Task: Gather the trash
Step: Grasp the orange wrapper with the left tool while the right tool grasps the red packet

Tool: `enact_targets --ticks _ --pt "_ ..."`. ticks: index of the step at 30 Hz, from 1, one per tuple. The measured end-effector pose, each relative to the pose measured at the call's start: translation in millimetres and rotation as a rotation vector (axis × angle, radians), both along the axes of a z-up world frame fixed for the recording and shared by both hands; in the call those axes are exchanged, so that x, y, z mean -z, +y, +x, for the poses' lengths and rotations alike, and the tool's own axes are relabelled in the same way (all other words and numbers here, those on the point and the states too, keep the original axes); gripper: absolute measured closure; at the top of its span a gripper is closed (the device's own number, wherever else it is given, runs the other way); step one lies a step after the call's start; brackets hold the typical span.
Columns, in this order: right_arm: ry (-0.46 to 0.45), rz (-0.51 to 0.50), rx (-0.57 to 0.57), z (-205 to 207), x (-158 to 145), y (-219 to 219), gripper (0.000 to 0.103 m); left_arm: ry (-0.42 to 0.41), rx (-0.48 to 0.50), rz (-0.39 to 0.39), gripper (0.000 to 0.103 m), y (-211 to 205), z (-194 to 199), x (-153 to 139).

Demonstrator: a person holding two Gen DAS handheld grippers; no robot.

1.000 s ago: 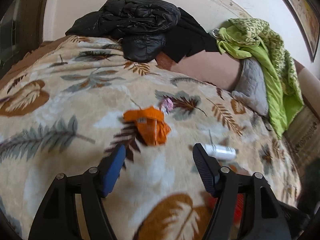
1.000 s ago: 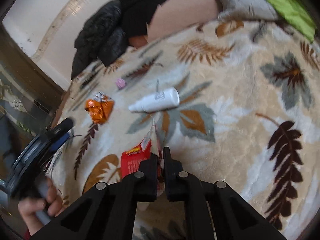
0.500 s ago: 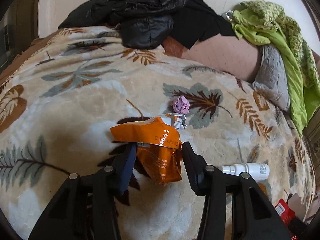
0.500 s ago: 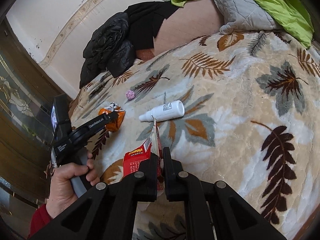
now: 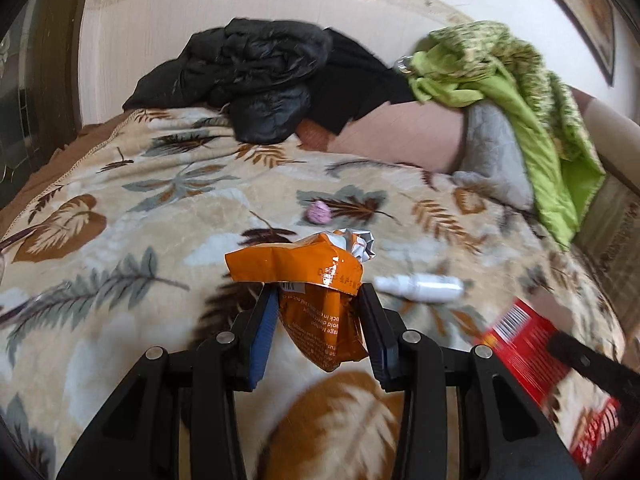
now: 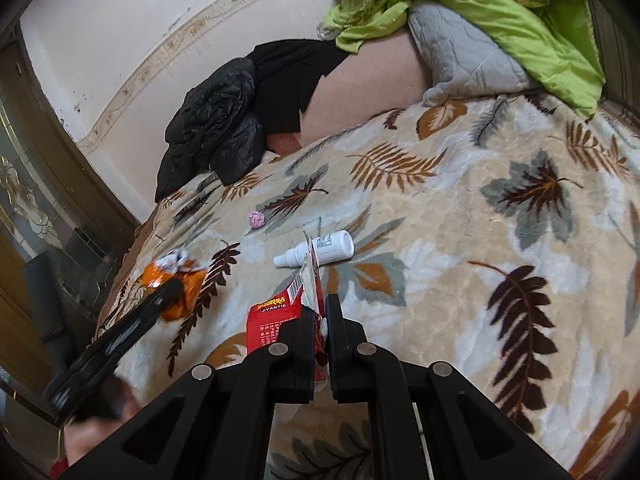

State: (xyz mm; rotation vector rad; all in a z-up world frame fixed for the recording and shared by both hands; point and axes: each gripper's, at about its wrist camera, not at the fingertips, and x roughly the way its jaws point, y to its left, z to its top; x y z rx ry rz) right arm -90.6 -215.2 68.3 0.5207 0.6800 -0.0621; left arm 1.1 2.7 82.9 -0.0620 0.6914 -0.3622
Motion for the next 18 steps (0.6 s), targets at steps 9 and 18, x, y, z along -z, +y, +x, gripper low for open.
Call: enact_targets --ticks 9,18 --pt "-0.035 -0.011 0.010 -44 -8 4 0.097 -0.060 0.107 0.041 0.063 1 -96 -18" --pt "-0.053 -0.058 -0.040 -75 -10 29 0.097 -0.070 0.090 0.080 0.063 2 -125 -4"
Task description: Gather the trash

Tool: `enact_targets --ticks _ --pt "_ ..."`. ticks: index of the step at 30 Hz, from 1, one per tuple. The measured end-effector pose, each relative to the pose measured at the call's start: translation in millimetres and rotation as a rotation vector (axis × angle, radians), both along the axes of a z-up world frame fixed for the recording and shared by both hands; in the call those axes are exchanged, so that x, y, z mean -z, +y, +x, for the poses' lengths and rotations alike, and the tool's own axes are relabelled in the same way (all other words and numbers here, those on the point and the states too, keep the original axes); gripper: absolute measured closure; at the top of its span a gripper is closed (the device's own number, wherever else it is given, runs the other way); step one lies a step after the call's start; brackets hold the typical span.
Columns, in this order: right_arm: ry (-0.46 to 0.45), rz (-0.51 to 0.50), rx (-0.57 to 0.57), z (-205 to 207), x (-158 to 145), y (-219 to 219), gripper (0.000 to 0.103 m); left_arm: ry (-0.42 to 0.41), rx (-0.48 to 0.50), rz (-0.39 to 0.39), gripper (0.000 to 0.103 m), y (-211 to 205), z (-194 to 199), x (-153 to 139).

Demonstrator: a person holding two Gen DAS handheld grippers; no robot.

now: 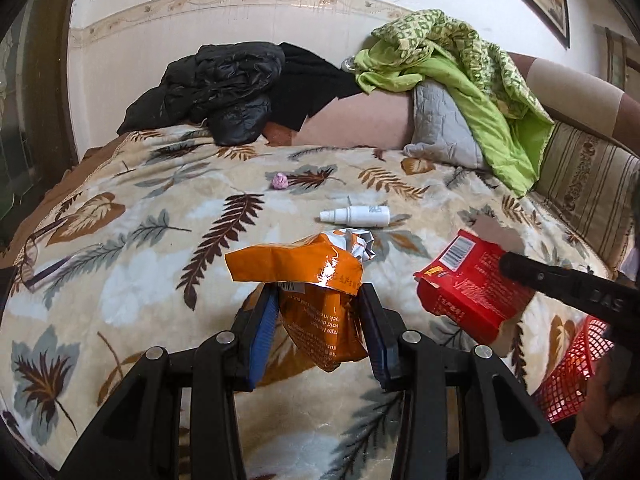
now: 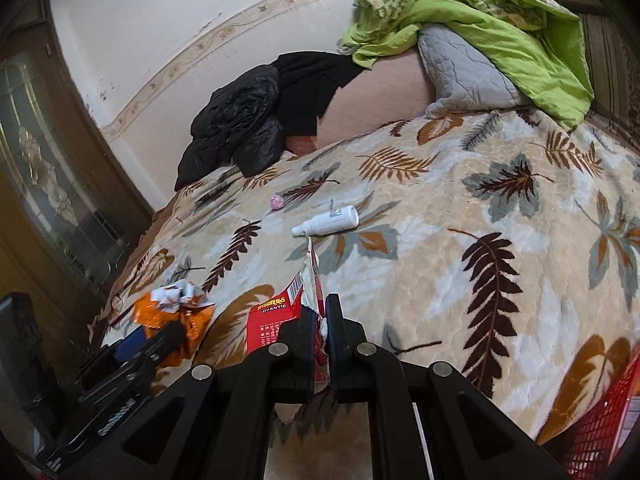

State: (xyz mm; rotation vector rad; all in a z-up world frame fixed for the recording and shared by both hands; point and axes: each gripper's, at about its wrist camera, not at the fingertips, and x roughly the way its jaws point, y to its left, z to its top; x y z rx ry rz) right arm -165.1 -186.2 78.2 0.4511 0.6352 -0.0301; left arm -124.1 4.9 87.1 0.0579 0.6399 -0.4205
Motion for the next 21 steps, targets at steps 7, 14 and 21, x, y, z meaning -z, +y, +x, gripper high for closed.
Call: enact_targets --ticks 7,14,21 --pt "0.006 -0.003 0.011 5 3 -3 0.097 -0.027 -0.034 0.062 0.063 -7 8 8" --pt "0.008 -0.005 0.008 6 3 -3 0.097 -0.043 -0.032 0.089 0.063 -12 9 9" --pt "0.013 0.001 0.013 6 4 -3 0.097 -0.057 -0.028 0.104 0.063 -17 6 9"
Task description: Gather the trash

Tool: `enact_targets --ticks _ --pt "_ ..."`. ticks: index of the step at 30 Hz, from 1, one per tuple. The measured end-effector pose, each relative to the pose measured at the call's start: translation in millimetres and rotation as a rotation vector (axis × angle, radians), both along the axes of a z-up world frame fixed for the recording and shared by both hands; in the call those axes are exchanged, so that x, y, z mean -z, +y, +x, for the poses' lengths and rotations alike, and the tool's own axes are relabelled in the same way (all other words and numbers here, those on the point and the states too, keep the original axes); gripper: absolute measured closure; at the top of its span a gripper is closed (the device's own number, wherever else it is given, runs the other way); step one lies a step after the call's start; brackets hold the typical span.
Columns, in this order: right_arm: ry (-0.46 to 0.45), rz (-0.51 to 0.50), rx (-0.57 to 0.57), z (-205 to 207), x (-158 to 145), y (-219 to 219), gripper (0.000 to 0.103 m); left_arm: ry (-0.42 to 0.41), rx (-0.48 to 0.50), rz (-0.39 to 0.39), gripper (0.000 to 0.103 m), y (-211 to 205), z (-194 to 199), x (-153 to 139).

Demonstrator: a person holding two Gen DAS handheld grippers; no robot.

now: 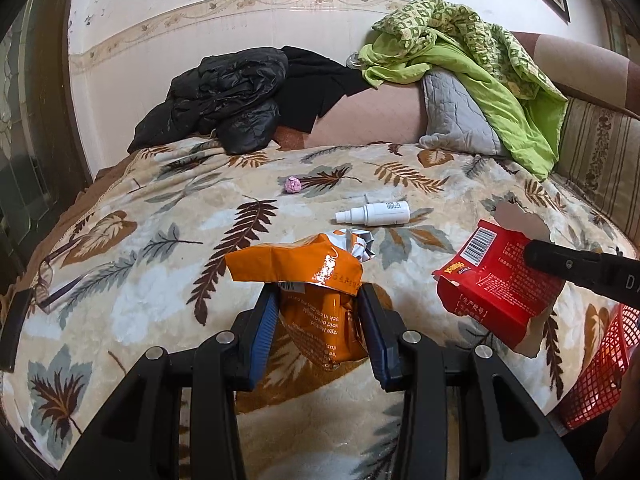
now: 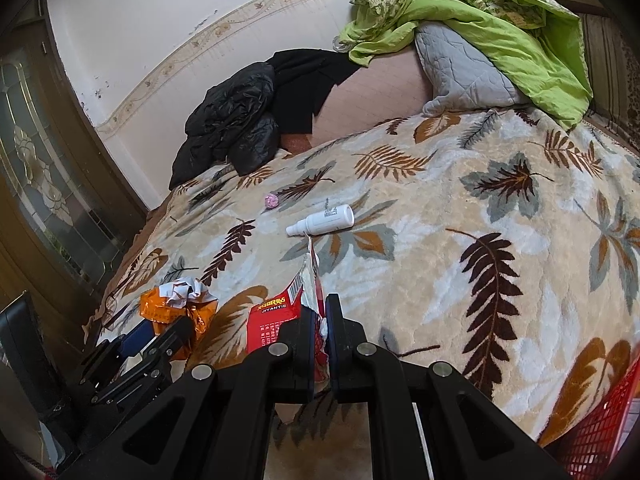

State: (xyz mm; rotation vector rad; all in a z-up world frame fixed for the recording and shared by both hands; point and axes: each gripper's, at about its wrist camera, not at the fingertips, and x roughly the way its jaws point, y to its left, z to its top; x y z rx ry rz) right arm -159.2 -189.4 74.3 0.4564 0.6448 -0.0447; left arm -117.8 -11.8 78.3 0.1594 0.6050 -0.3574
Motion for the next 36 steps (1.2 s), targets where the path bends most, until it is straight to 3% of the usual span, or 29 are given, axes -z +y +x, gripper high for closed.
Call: enact_targets --ticks 36 --pt "-0.003 0.000 0.000 -1.1 0.3 -3.4 0.097 -0.011 0.025 0.018 0.063 -5.5 -4.1 0.9"
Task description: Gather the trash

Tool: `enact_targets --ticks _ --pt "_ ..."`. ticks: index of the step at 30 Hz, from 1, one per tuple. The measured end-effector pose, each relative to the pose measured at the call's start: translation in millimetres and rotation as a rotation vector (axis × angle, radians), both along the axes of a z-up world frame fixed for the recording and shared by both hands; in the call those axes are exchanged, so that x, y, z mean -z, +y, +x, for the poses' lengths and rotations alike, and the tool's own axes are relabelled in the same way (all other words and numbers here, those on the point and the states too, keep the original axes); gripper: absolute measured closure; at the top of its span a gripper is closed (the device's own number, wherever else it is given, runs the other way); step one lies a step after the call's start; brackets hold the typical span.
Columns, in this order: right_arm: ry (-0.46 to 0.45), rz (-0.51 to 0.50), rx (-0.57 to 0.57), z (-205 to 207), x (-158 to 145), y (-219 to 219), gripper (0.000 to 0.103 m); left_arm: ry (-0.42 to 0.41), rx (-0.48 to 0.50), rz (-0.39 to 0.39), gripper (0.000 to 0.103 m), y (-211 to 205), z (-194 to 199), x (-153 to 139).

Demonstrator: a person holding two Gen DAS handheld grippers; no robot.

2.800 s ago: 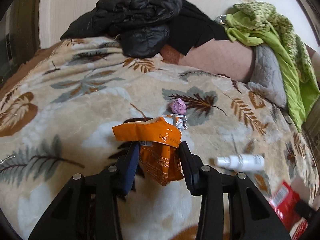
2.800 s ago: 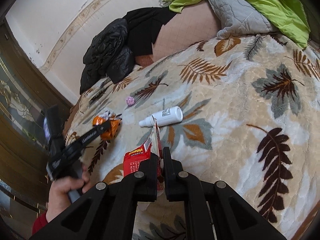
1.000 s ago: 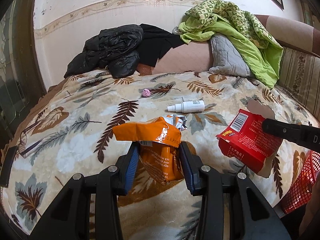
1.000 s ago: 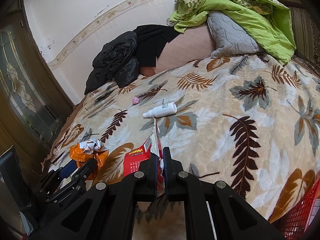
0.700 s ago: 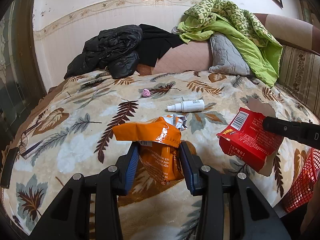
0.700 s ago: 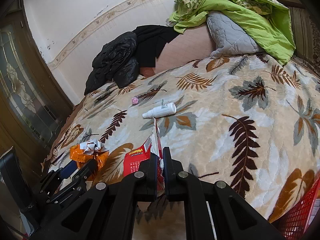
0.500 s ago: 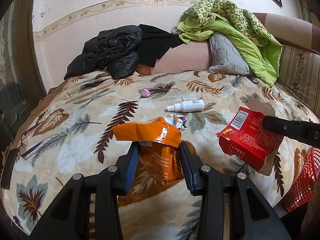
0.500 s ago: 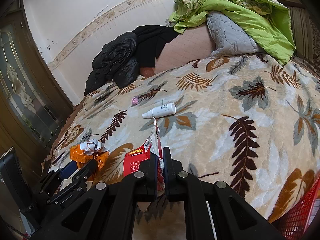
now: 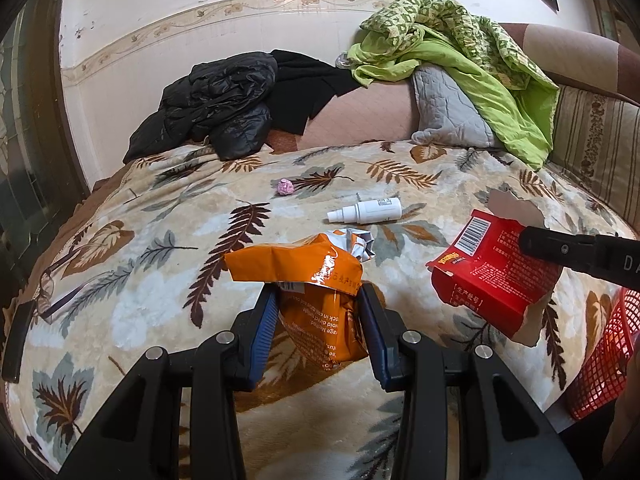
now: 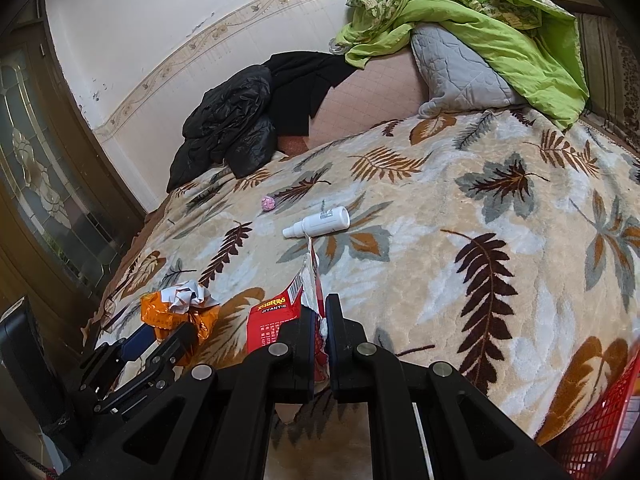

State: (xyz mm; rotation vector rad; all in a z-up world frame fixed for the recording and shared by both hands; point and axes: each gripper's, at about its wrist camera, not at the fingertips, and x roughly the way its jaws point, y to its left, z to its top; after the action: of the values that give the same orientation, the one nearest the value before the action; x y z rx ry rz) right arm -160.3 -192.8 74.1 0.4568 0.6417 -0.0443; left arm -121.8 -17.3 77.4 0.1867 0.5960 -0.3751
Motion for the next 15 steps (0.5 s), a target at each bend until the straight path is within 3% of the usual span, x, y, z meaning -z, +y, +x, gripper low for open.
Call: enact_targets --ticks 15 --pt "-0.016 0.025 0.046 -7 -3 -13 0.097 0.016 0.049 -0.024 0.063 -7 -5 0"
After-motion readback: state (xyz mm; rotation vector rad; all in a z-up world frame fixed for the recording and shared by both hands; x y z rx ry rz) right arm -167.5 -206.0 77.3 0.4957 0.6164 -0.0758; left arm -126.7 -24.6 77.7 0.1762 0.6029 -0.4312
